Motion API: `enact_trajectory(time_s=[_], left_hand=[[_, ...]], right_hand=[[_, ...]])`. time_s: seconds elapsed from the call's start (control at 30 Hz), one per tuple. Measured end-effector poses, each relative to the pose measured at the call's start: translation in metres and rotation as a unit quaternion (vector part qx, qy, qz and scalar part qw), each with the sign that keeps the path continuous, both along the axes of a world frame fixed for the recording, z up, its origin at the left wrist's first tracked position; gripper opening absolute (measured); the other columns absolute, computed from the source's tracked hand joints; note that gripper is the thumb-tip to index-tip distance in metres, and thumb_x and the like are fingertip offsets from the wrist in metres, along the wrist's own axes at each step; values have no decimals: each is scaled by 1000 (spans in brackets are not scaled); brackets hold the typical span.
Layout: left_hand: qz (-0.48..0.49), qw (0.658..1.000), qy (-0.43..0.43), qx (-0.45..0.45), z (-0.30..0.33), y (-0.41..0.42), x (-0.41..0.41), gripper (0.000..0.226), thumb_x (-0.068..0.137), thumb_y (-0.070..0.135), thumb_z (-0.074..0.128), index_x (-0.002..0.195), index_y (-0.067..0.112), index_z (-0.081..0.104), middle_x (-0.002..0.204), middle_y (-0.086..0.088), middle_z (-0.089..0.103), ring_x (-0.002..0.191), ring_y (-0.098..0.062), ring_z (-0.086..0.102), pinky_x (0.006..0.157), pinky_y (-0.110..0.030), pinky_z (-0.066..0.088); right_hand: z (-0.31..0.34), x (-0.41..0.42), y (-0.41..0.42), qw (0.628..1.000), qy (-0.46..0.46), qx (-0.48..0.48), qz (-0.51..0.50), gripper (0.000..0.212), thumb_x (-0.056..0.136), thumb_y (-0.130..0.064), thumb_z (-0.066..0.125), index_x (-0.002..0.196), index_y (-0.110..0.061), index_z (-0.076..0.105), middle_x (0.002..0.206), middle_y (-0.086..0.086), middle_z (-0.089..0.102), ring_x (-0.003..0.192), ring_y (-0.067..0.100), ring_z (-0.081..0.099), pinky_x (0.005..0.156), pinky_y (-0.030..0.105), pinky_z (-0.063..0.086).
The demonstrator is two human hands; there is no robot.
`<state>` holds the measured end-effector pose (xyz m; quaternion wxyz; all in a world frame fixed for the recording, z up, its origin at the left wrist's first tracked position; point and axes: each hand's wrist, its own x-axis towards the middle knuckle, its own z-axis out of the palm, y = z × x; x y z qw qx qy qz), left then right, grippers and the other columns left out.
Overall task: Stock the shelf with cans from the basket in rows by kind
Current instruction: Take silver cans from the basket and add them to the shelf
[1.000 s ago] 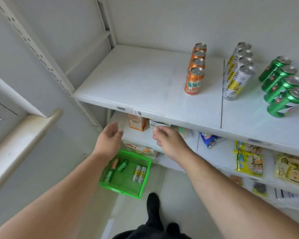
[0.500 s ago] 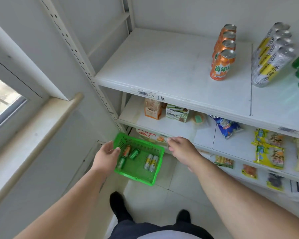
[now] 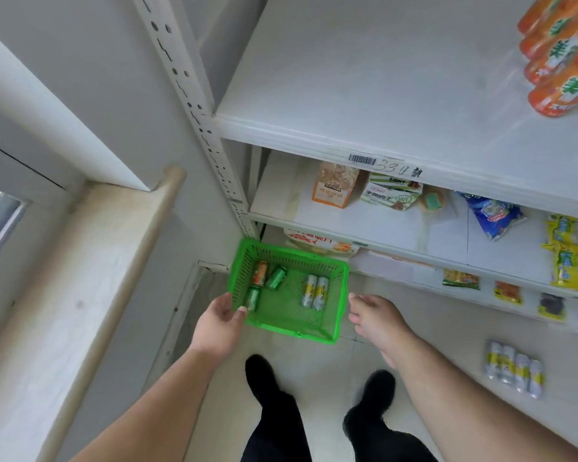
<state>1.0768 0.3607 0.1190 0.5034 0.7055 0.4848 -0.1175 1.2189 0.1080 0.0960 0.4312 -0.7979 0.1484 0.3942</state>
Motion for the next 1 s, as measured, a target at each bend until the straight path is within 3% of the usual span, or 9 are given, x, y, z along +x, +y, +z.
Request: enact_trajectory(time_s=[0.13, 0.27, 0.37, 0.5, 0.6, 0.7, 0.77, 0.9, 1.0], left_hand=[[-15, 999, 23, -37, -42, 9, 4, 52, 97, 28, 61, 145, 12, 48, 137, -1, 60, 123, -14, 58, 102, -24, 41], [1, 997, 34, -75, -90, 12, 10, 52, 95, 29, 63, 144, 18, 49, 138, 0, 61, 126, -13, 58, 111, -37, 43], [7, 995, 50, -83, -139, 15, 13, 56, 92, 33, 64, 144, 18, 49, 137, 4, 59, 128, -14, 57, 112, -38, 43], [13, 996, 48, -73, -216, 19, 21, 76, 68, 52, 62, 134, 16, 57, 132, 2, 66, 121, -17, 62, 108, -42, 47], [-10, 996, 61, -71, -256, 15, 46, 45, 85, 34, 69, 125, 16, 59, 119, 8, 65, 115, -18, 63, 103, -33, 47], [-40, 995, 65, -58, -327, 10, 72, 22, 83, 34, 71, 99, 24, 58, 92, 11, 66, 88, -14, 65, 84, -25, 51], [-52, 995, 56, -61, -382, -1, 85, 54, 74, 48, 70, 124, 28, 59, 122, 0, 68, 100, -18, 67, 93, -30, 53], [-102, 990, 67, -69, -470, -36, 116, 74, 90, 35, 70, 153, 17, 36, 149, -7, 50, 90, -9, 61, 83, -20, 43], [-141, 986, 64, -58, -532, -58, 136, 80, 88, 38, 72, 155, 18, 32, 154, -8, 44, 127, -21, 55, 98, -28, 48]], right_hand=[[-36, -1, 20, 999, 32, -3, -32, 80, 74, -66, 63, 110, 5, 59, 87, 8, 71, 90, 31, 69, 96, 46, 55], [-77, 8, 42, 997, 53, -6, -50, 69, 88, -51, 65, 118, 9, 52, 121, 33, 63, 120, 49, 58, 105, 67, 46], [-123, 22, 57, 997, 77, -21, -22, 45, 95, -48, 65, 102, -4, 67, 122, 25, 70, 116, 42, 65, 107, 57, 51], [-182, 39, 73, 996, 79, -36, 7, 40, 77, -63, 67, 79, -23, 62, 73, 11, 54, 70, 29, 53, 77, 37, 44], [-244, 55, 72, 993, 72, -95, 22, 40, 72, -57, 67, 65, -21, 52, 57, 0, 41, 56, 24, 38, 68, 40, 31], [-307, 69, 72, 989, 67, -129, 37, 35, 76, -50, 66, 65, -20, 53, 62, 2, 49, 60, 26, 47, 68, 47, 45], [-358, 76, 70, 985, 60, -147, 63, 27, 91, -38, 63, 72, -20, 56, 74, 3, 56, 76, 26, 56, 81, 44, 56], [-459, 87, 65, 975, 50, -185, 111, 27, 100, -27, 60, 103, 0, 63, 90, 10, 59, 89, 28, 58, 69, 27, 39], [-517, 88, 64, 972, 45, -209, 97, 45, 101, -23, 62, 136, 3, 52, 133, 21, 61, 119, 35, 62, 82, 28, 44]])
